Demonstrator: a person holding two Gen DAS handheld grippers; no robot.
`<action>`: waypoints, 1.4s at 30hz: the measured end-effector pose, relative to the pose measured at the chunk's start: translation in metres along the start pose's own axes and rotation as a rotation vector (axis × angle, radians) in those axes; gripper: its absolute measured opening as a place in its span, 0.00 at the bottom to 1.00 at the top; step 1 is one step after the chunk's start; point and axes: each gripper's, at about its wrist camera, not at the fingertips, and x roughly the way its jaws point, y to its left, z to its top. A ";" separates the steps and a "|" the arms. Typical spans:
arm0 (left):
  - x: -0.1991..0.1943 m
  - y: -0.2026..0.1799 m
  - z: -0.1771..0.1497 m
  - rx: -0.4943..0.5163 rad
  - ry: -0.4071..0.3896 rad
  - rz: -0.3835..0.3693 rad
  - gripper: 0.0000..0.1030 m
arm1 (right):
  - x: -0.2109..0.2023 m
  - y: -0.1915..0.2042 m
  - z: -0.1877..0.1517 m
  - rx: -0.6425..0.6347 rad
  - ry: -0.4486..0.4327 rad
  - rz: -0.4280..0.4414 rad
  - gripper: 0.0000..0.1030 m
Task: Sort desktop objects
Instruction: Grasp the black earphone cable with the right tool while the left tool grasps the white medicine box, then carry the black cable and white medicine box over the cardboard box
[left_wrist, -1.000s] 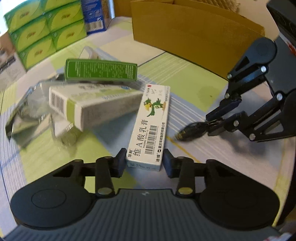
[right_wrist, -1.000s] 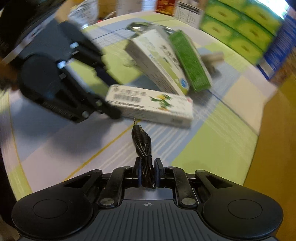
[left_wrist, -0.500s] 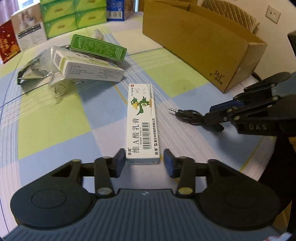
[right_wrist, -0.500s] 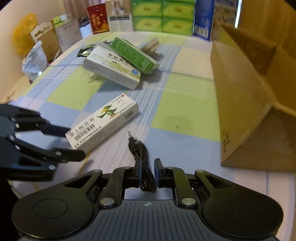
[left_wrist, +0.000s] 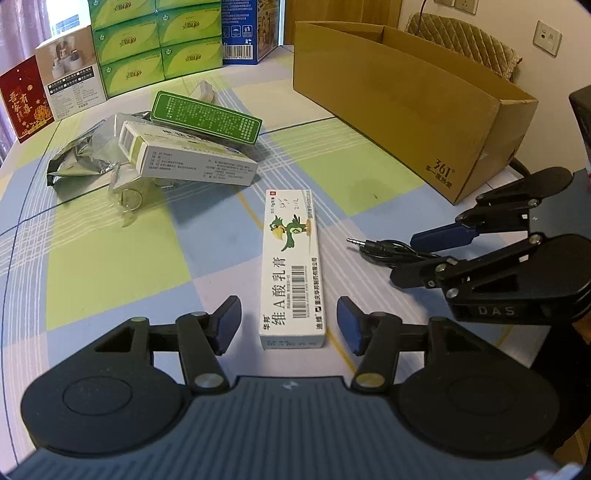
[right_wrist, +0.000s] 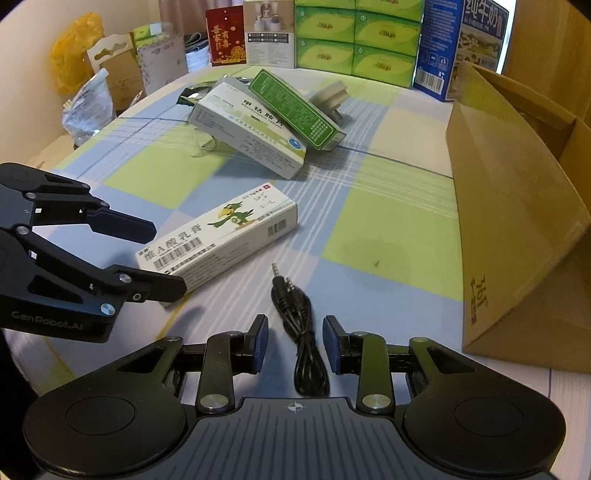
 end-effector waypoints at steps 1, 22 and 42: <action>0.001 0.000 0.000 -0.001 -0.002 -0.001 0.51 | 0.002 0.000 0.000 -0.007 -0.003 -0.006 0.29; 0.027 -0.003 0.012 0.018 -0.030 -0.006 0.49 | 0.007 0.005 0.000 -0.059 -0.044 -0.012 0.19; 0.012 -0.010 0.012 -0.042 -0.009 0.003 0.32 | -0.011 0.001 0.003 -0.010 -0.090 -0.054 0.16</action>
